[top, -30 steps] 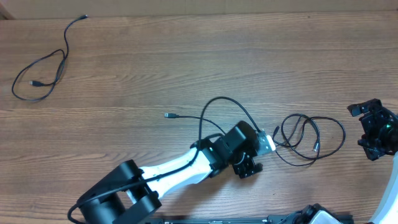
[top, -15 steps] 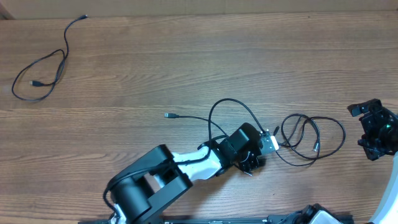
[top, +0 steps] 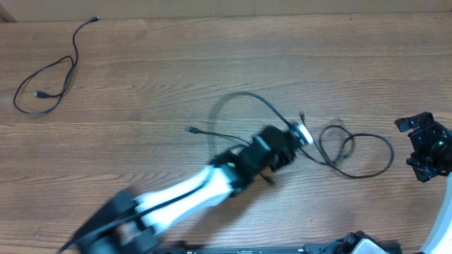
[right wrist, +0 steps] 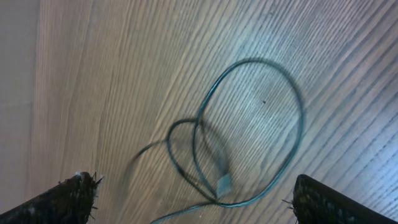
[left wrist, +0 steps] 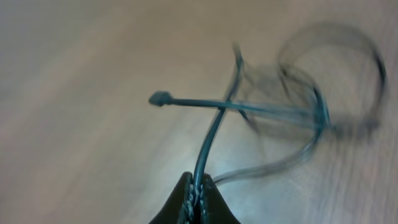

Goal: Untangle cables
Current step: 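Lift the cable with the left gripper and pull it toward upper left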

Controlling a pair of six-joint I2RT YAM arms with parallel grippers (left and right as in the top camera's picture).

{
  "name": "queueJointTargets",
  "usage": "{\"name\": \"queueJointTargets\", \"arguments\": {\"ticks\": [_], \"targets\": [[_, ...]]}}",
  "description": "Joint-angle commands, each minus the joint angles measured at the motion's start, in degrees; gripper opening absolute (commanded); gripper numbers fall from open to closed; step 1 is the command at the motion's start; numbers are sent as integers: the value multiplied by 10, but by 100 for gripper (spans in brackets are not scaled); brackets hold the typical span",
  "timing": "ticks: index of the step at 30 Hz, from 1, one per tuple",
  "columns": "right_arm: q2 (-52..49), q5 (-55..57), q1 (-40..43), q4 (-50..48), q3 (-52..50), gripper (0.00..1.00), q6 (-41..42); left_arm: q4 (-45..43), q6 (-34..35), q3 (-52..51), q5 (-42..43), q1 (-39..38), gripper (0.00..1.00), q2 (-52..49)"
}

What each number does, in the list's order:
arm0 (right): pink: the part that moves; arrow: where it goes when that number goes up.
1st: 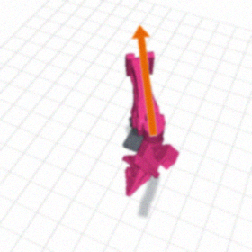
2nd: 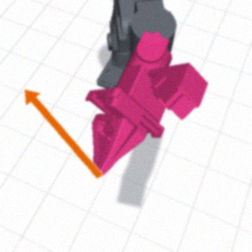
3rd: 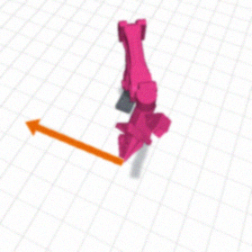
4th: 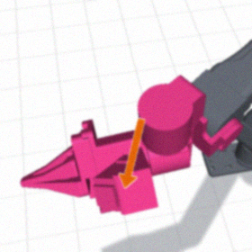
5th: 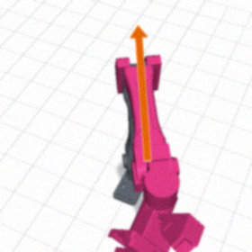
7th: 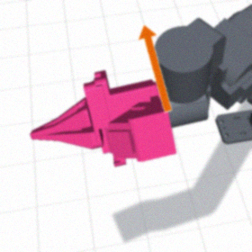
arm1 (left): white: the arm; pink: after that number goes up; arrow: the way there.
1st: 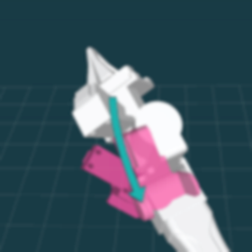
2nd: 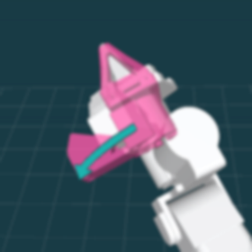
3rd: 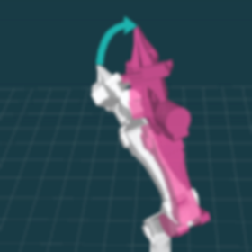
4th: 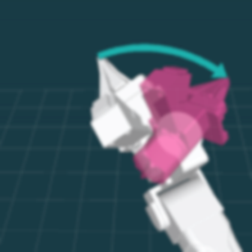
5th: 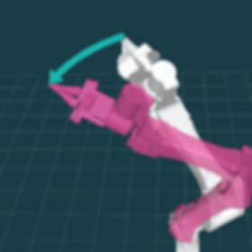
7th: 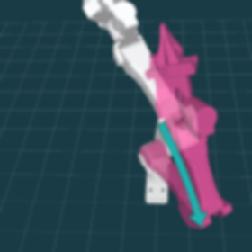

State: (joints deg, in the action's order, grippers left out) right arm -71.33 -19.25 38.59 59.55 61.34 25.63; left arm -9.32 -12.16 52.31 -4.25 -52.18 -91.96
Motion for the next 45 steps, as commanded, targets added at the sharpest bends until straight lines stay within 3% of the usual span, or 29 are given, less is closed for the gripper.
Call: {"name": "queueJointTargets", "arguments": {"ticks": [1, 9, 14, 27, 36, 45], "targets": [[-1, -3, 0, -3, 9, 100, -6, 60, 41, 14, -67, 64, 4, 149], [-1, -3, 0, -3, 9, 100, -6, 266, 162, 14, -61, 165, 4, 310], [-1, -3, 0, -3, 9, 100, -6, 334, 173, 14, 16, 170, 4, 334], [-1, -3, 0, -3, 9, 100, -6, 260, 167, 64, 133, 170, 4, 333], [-1, -3, 0, -3, 9, 100, -6, 191, 23, 245, 126, 170, 4, 333], [-1, -3, 0, -3, 9, 100, -6, 257, -9, 263, 122, 170, 4, 323]]}}
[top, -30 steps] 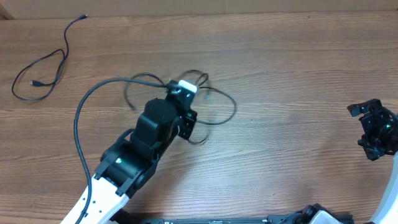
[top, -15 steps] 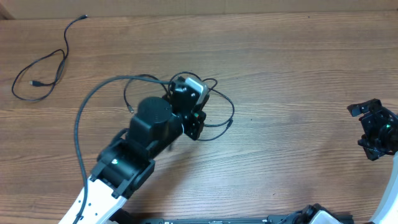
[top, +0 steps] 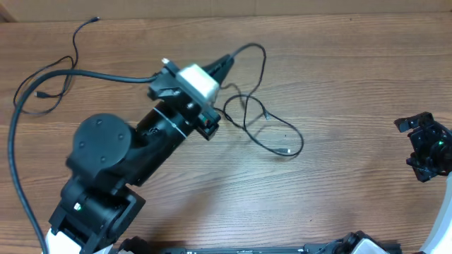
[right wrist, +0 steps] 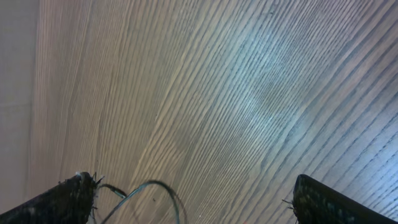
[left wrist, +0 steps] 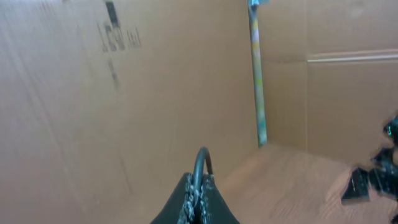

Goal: Untangle cables
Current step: 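Lift the cable with the left gripper and pull it toward upper left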

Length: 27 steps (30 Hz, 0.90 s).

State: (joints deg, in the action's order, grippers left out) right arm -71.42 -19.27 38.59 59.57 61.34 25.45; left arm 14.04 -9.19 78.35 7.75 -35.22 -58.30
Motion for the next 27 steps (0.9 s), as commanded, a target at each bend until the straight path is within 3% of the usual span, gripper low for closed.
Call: {"name": "queueJointTargets", "arguments": {"ticks": [1, 6, 13, 17, 23, 27], "targets": [[0, -3, 0, -3, 9, 100, -4, 35, -47, 3, -12, 1, 4, -16], [0, -3, 0, -3, 9, 100, -4, 59, -54, 3, -139, 1, 4, -17], [0, -3, 0, -3, 9, 100, -4, 123, -29, 3, -202, 1, 4, -17], [0, -3, 0, -3, 9, 100, -4, 161, 11, 3, -297, 1, 5, -17], [0, -3, 0, -3, 9, 100, -4, 137, 49, 3, -468, 17, 4, -16], [0, -3, 0, -3, 9, 99, -4, 81, 51, 19, -475, 70, 4, -11]]}}
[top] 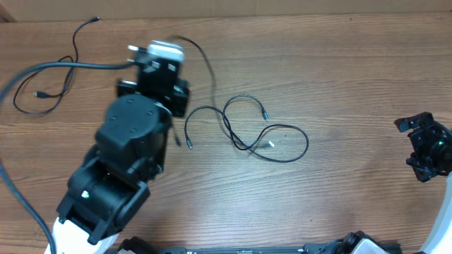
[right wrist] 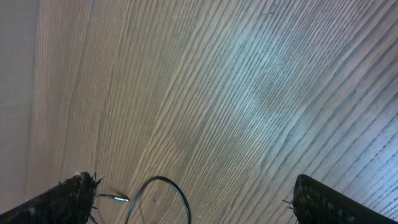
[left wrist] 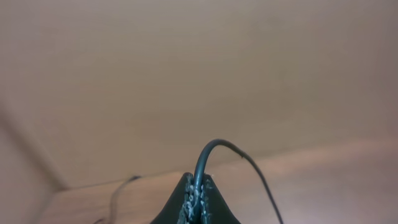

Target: Untangle cables

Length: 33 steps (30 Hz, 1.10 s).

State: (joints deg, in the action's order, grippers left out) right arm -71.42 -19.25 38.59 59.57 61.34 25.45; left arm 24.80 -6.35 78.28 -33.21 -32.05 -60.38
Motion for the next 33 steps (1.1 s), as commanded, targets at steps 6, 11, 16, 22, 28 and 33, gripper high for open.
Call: {"name": "queueJointTargets", "arguments": {"ticks": [6, 11, 16, 22, 28, 33], "targets": [[0, -3, 0, -3, 9, 100, -4, -111, 23, 56, -13, 108, 4, 13], [0, -3, 0, -3, 9, 100, -4, -103, 31, 55, -60, 140, 4, 8], [0, -3, 0, -3, 9, 100, -4, -61, 80, 55, 42, 148, 4, 7], [0, -3, 0, -3, 9, 99, -4, -21, 54, 55, 326, 148, 4, 5], [0, -3, 0, -3, 9, 100, -4, 46, 55, 55, 324, 148, 4, 5], [0, -4, 0, -12, 9, 100, 4, 96, 55, 55, 297, 148, 4, 5]]}}
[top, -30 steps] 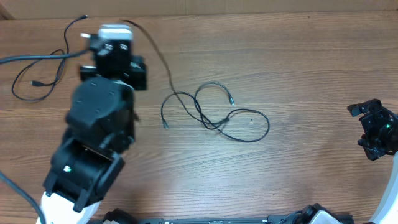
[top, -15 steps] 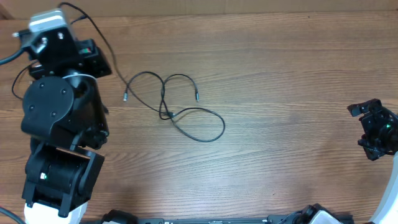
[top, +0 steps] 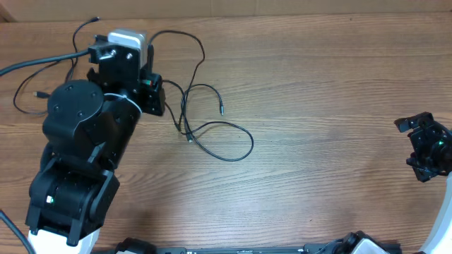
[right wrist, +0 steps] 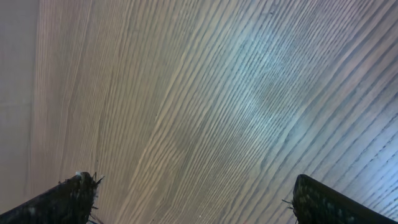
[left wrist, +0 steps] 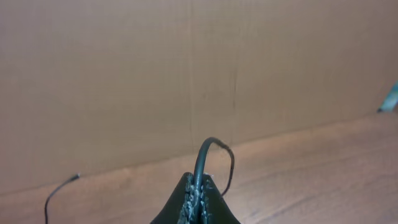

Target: Untangle cables

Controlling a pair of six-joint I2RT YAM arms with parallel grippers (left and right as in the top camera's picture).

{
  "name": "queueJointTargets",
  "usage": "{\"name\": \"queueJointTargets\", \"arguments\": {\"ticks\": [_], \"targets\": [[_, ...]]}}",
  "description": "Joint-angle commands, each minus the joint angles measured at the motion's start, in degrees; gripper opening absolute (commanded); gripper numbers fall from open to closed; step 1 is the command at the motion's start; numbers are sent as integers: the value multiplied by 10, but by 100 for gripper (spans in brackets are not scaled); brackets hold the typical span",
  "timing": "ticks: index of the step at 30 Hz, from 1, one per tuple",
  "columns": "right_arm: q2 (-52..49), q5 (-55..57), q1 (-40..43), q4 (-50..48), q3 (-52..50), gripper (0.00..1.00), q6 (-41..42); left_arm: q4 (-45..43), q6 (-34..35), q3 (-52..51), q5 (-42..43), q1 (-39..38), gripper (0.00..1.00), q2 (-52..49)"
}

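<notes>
A thin black cable [top: 212, 137] lies in loops on the wooden table [top: 318, 85] left of centre, one plug end [top: 220, 110] free. Its other stretch arcs up [top: 198, 46] to my left gripper [left wrist: 199, 186], which is shut on it; the cable [left wrist: 202, 155] rises from between the fingers and curls over. The left arm [top: 85, 120] stands tall over the table's left side. A second thin black cable [top: 82, 28] lies at the far left, partly hidden by that arm. My right gripper [right wrist: 196, 202] is open over bare wood at the right edge, nothing between its fingers.
A cardboard wall [left wrist: 186, 68] stands along the back of the table. The left arm's own thick grey lead [top: 28, 65] runs off the left edge. The right arm [top: 427, 148] sits at the table's right edge.
My left gripper has moved further left and back with the cable in it. The loops on the table have been dragged left, out of the right wrist view. The right arm has not moved.
My left gripper was shut on the cable low at the table's centre, the loops lying near the right gripper. Then it held the cable raised toward the back, left of centre. Later further left, and now at the back left, the loops trailing after it.
</notes>
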State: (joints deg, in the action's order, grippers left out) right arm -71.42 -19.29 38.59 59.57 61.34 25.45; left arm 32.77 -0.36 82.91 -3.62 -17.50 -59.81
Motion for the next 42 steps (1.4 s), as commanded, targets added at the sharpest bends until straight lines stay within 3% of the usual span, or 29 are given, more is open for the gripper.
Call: {"name": "queueJointTargets", "arguments": {"ticks": [1, 11, 14, 21, 26, 33, 42], "targets": [[0, -3, 0, -29, 9, 100, 13, 31, -5, 9, 0, 2, 4, -1], [0, -16, 0, -44, 9, 100, 15, 122, -5, 8, -81, 2, 4, -1], [0, -54, 0, 18, 9, 100, 20, 125, -5, 8, -104, 2, 4, -4], [0, -118, -23, 23, 9, 100, 23, 109, -5, 8, -114, 2, 4, -7], [-2, -116, -143, 7, 9, 100, 10, 99, -5, 8, -114, 2, 4, -9], [-37, -114, -400, -102, 9, 100, 61, 103, -5, 8, -114, 2, 4, -9], [-166, -81, -622, -244, 9, 100, 399, 103, -5, 8, -114, 2, 4, -9]]}}
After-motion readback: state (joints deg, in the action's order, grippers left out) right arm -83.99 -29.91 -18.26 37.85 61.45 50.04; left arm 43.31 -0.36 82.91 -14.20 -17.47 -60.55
